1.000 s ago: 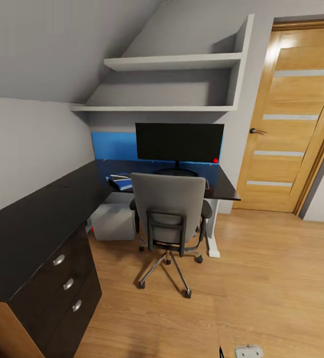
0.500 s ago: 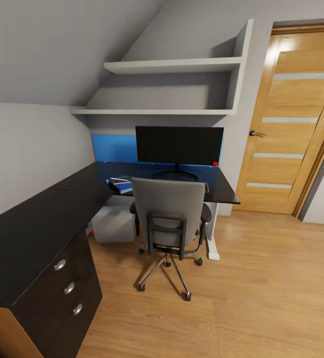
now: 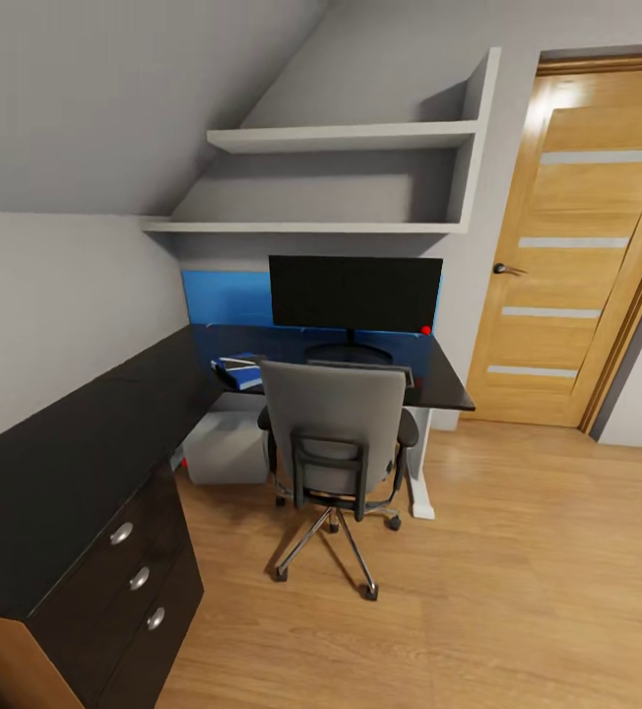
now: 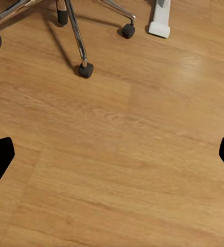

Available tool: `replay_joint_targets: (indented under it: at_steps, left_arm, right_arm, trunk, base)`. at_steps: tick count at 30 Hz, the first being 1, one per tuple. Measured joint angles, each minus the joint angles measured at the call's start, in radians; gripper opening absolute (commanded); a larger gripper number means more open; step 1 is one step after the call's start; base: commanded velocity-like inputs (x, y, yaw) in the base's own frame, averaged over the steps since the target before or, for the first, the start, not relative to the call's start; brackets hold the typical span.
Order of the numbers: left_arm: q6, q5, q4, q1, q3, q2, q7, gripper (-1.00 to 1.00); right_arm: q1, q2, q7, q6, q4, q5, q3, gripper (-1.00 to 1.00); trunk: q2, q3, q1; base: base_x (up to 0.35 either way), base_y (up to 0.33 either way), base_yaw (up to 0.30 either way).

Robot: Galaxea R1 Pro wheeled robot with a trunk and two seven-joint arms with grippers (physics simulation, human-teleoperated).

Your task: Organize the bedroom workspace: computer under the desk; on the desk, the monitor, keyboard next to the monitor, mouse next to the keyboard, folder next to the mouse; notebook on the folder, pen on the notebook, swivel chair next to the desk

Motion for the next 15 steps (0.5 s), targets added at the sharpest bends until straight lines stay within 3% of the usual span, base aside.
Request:
replay_joint_targets:
  at_steps: [15]
  left_arm:
    - [0.021,0.000,-0.001,0.000,0.002,0.001,0.001,1.00]
  right_arm:
    - [0.000,0.000,0.000,0.000,0.000,0.000,0.000,1.00]
  trunk:
    - [0.000,0.000,0.000]
  base:
    - [0.000,0.000,0.000]
